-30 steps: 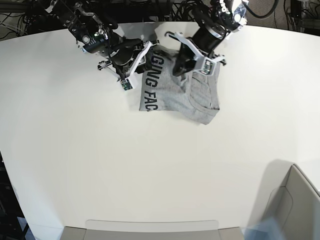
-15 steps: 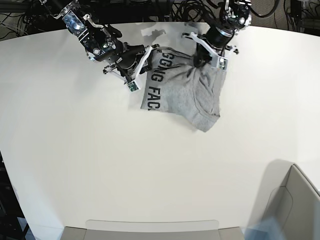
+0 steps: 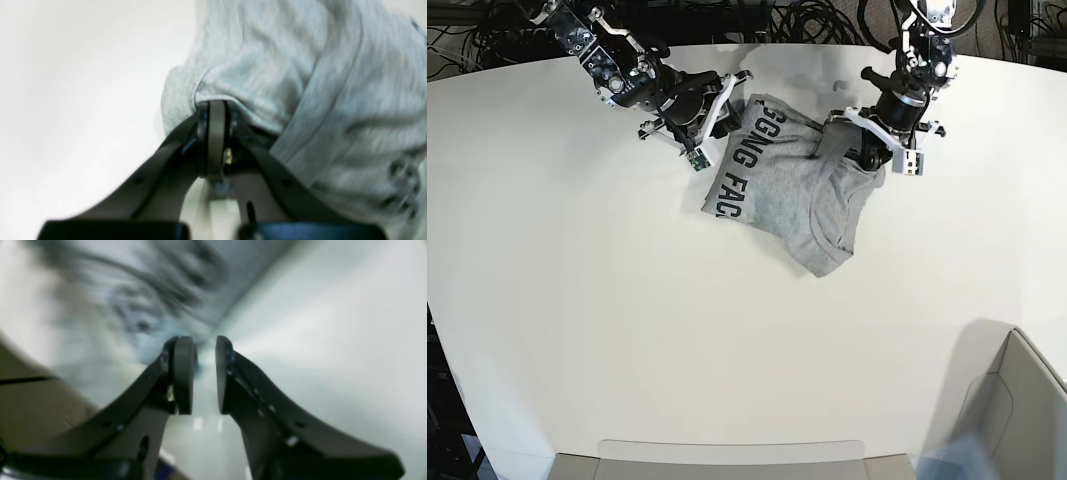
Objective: Fold the T-shirt properly
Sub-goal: 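Grasp the folded bundle with the left gripper and lift it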
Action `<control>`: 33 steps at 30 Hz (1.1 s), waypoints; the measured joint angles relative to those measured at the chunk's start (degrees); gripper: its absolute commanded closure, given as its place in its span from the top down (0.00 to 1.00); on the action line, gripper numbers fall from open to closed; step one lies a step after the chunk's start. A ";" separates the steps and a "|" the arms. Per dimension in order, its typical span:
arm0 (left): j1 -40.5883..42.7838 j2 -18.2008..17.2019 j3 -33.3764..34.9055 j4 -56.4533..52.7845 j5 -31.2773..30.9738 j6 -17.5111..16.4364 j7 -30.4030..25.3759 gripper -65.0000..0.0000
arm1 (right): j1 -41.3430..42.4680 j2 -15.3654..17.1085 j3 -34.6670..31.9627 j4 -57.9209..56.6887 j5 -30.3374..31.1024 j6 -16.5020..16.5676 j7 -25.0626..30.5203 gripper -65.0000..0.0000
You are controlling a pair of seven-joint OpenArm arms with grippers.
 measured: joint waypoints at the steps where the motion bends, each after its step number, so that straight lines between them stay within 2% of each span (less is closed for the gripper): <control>1: 0.09 1.09 -2.01 1.70 -0.07 -0.26 1.09 0.00 | 0.39 0.26 0.02 1.68 0.13 0.04 0.55 0.19; 4: 1.42 5.42 -7.61 9.86 0.07 -0.28 0.42 0.00 | 2.93 1.97 0.28 3.13 -0.48 -0.15 2.67 0.19; 6: 3.10 5.81 -8.11 14.25 -0.07 -0.02 -0.26 0.00 | 5.09 2.60 0.39 2.14 -0.87 -0.35 2.69 0.19; 11: 3.89 2.86 4.22 11.89 0.50 -0.22 1.88 0.00 | 11.56 1.44 0.24 -5.62 0.46 0.46 2.71 0.19; 13: 3.96 1.49 9.40 11.54 0.39 -0.20 1.64 0.00 | 13.25 1.53 0.28 -10.03 -0.28 -0.35 2.75 0.19; 16: 5.46 0.87 13.46 11.67 0.11 -0.44 0.35 0.00 | 15.19 1.64 0.22 -16.15 -0.92 -0.50 2.49 0.19; 20: 5.25 -0.37 13.33 7.13 0.20 0.17 1.66 0.00 | 14.78 -0.81 -0.39 -19.17 -0.85 -0.35 2.73 0.19; 23: 1.09 -2.99 12.20 0.28 0.52 -0.28 6.60 0.00 | 14.84 -0.52 -5.86 -19.37 -0.94 0.28 3.32 0.19; 24: -0.02 -3.23 10.93 -0.68 0.02 -0.28 6.43 0.00 | 14.78 -0.37 -7.80 -19.39 -0.87 0.83 4.63 0.19; 28: -5.38 -3.15 7.45 -2.27 0.59 0.33 10.12 0.00 | 15.26 -0.81 -13.73 -18.91 -1.70 0.79 5.73 0.19; 33: -12.39 -2.69 4.09 -2.38 0.37 -0.24 15.93 0.00 | 15.28 -3.58 -20.20 -18.69 -4.42 0.76 6.01 0.19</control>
